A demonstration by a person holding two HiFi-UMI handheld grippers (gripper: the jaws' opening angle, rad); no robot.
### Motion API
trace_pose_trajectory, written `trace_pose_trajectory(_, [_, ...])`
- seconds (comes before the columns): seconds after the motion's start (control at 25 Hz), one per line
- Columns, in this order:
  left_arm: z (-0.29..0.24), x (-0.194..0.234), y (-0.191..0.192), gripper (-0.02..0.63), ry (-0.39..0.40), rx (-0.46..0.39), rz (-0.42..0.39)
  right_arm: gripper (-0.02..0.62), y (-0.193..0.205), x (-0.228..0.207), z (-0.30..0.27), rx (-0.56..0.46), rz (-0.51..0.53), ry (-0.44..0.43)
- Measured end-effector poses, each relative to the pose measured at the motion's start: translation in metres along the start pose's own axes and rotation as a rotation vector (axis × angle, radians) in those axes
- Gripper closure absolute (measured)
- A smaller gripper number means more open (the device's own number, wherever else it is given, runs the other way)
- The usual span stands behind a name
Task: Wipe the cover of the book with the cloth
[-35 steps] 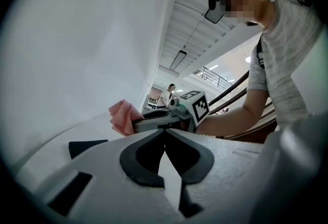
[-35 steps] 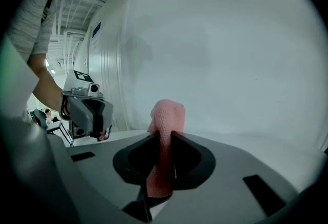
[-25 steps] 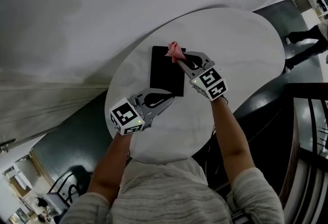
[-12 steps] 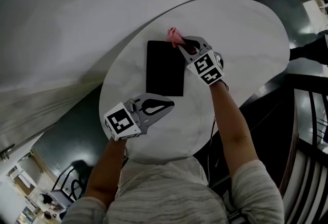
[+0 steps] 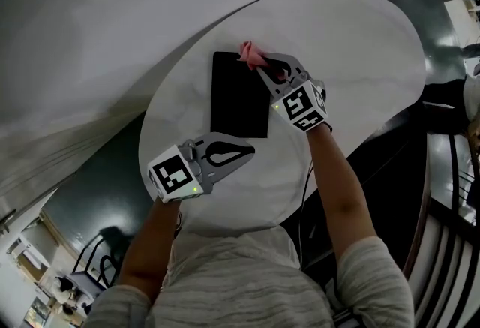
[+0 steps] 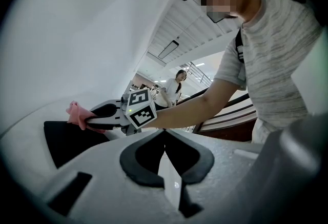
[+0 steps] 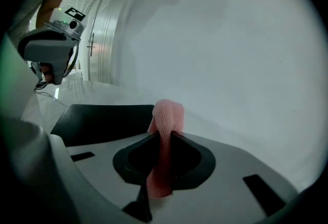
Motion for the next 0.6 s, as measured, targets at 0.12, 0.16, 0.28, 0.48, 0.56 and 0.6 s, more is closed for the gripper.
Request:
trace_pose_trajectory(0.12, [0.001, -0.001, 0.0, 0.592, 0.009, 0.001, 0.003, 0.543, -0.001, 0.01, 0.007, -0.022, -0.028, -0.036])
trace_pose_trajectory(0.16, [0.001, -0.001, 0.0, 0.592, 0.011, 0.002, 0.003, 0.543, -0.001, 0.014, 0.01, -0.027, -0.031, -0.048])
trace_pose_trajectory(0.28, [-0.001, -0.002, 0.0, 0.592, 0.017, 0.005, -0.001, 0.543, -0.001, 0.025, 0.017, -0.031, -0.024, -0.087])
trace_pose_trajectory(0.48, [0.002, 0.001, 0.005, 0.592, 0.023, 0.011, -0.002, 0.543, 0.002, 0.049, 0.024, -0.025, -0.019, -0.155])
trace_pose_trajectory(0.56, [0.003, 0.0, 0.006, 0.592, 0.027, 0.012, -0.002, 0.543, 0.003, 0.06, 0.028, -0.025, -0.015, -0.182])
trace_pose_trajectory(0.6, [0.003, -0.001, 0.007, 0.591, 0.029, 0.014, -0.004, 0.543, 0.003, 0.066, 0.03, -0.025, -0.013, -0.195])
Point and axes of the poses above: the fingertips, and each gripper's own axes: z backward along the fingers, x to its left, y out of its underside, the point moved 5 cm from there along z, backward along the fingers, and after that the axes turned 1 degree about -y, right-handed, at the moved point
